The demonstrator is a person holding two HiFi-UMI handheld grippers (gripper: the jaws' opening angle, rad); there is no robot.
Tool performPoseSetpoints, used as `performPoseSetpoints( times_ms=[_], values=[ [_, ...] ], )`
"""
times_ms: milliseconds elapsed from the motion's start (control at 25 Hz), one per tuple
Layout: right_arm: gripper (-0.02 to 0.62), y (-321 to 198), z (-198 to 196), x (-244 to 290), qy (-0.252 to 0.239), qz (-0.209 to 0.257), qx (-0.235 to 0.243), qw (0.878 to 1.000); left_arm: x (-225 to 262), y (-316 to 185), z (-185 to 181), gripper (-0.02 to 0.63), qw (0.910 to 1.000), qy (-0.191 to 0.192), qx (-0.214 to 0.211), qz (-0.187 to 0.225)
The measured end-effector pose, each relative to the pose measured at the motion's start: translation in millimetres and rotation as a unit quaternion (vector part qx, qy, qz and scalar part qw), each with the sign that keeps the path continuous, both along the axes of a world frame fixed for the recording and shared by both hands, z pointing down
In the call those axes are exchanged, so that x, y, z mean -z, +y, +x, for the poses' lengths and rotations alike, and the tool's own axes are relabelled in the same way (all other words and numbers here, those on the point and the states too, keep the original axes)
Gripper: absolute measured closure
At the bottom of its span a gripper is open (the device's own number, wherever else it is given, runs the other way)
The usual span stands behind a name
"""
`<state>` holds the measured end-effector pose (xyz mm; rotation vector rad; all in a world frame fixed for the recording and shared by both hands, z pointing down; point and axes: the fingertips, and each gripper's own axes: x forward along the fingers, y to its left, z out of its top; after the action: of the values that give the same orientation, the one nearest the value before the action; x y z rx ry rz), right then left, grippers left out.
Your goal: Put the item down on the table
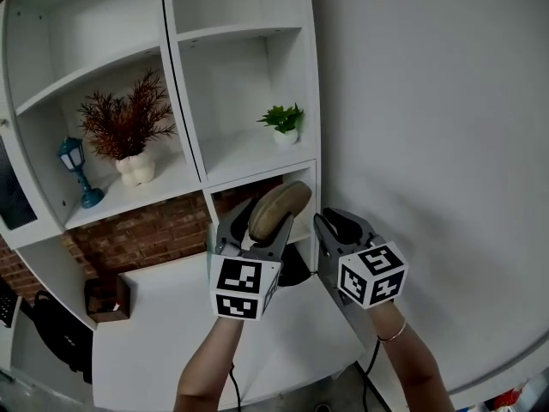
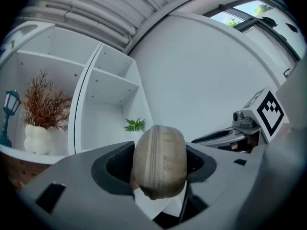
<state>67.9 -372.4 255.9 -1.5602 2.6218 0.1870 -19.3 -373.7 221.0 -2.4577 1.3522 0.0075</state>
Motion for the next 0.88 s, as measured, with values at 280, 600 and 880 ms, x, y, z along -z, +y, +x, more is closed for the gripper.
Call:
performPoseSetpoints(
  times_ms=[280, 600, 880],
  values=[
    [0.529, -25.5, -2.6, 62.5, 0.014, 0.040, 0.054, 0.998, 86.0, -12.2, 0.5, 0.336, 0.9960, -0.016, 0.051, 0.072],
    [0.528, -32.3, -7.4, 130.4, 0.040, 0.097, 0.076, 0.991, 156.2, -19.1, 6.2, 0.336, 0.9852, -0.033, 0.105, 0.131],
    [0.533, -38.1, -3.4, 189.6, 0.028, 0.128, 0.107, 0.986, 232.5, -17.3, 19.8, 0.336, 0.9709, -0.056, 0.142, 0.184]
  ],
)
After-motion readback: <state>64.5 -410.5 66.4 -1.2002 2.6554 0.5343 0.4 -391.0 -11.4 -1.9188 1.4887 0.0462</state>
